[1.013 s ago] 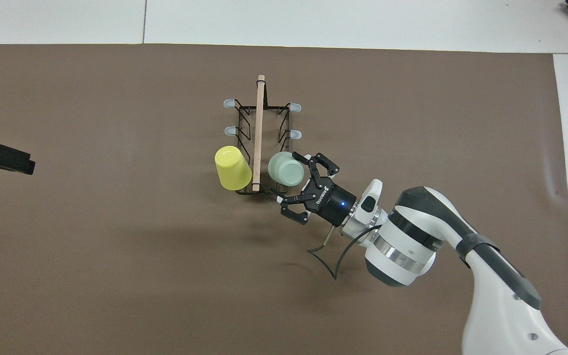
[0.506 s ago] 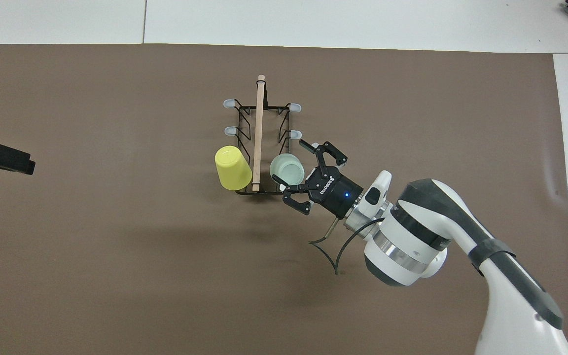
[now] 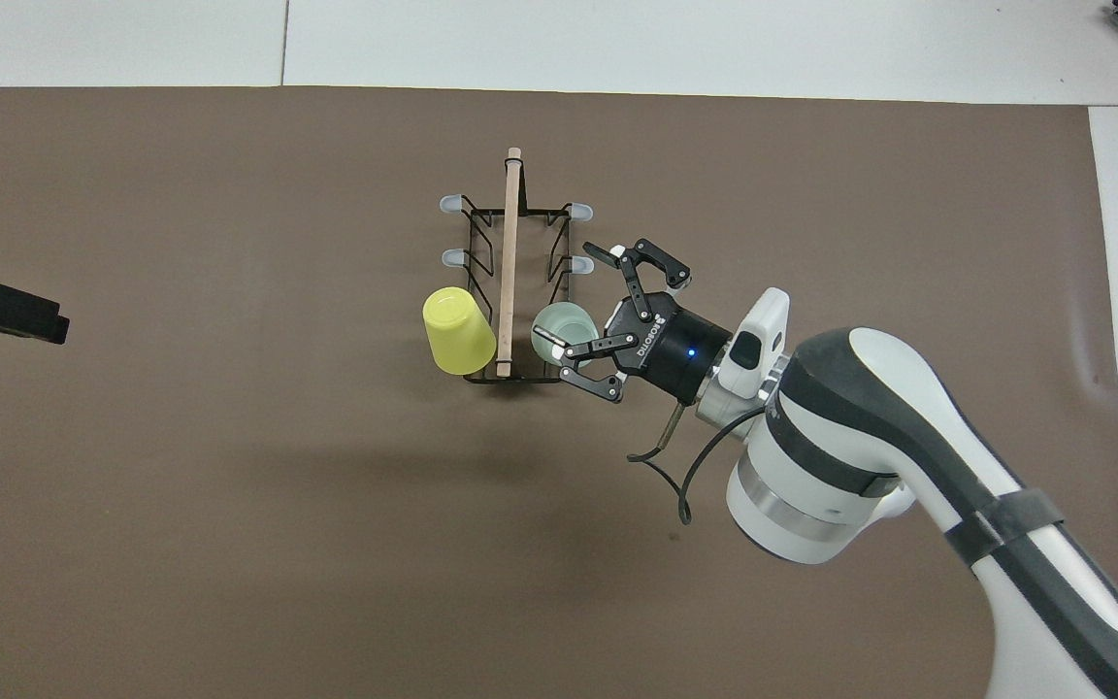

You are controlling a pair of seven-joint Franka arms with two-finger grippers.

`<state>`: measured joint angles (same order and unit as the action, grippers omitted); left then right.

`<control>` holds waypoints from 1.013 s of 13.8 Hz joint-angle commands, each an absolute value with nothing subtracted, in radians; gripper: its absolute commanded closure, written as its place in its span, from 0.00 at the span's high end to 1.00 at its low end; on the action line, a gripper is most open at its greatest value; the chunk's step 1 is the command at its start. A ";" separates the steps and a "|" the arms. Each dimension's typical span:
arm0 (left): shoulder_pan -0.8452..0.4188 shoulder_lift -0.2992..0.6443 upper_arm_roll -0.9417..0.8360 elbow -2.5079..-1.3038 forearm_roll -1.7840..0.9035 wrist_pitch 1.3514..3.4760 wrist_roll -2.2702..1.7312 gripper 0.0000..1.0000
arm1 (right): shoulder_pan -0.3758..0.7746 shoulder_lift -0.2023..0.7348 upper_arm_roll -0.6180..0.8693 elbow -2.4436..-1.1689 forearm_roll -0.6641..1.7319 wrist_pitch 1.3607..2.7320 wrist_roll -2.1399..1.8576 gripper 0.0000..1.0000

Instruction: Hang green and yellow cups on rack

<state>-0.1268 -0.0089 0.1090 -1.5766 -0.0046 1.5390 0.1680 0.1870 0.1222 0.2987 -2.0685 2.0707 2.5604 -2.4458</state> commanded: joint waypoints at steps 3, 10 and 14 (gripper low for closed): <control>-0.124 -0.025 0.107 -1.591 -0.009 1.534 0.178 1.00 | 0.129 0.023 0.301 -2.077 1.639 2.556 -2.127 1.00; -0.124 -0.025 0.107 -1.591 -0.009 1.534 0.178 1.00 | -0.038 -0.009 0.293 -2.037 1.048 2.187 -1.798 1.00; -0.124 -0.025 0.107 -1.591 -0.009 1.534 0.178 1.00 | -0.120 -0.026 0.293 -1.959 0.736 1.947 -1.510 1.00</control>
<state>-0.1267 -0.0089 0.1090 -1.5766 -0.0046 1.5390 0.1680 -0.0933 -0.0075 0.2837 -1.9941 0.8659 2.0349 -1.6480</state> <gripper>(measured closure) 0.000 0.000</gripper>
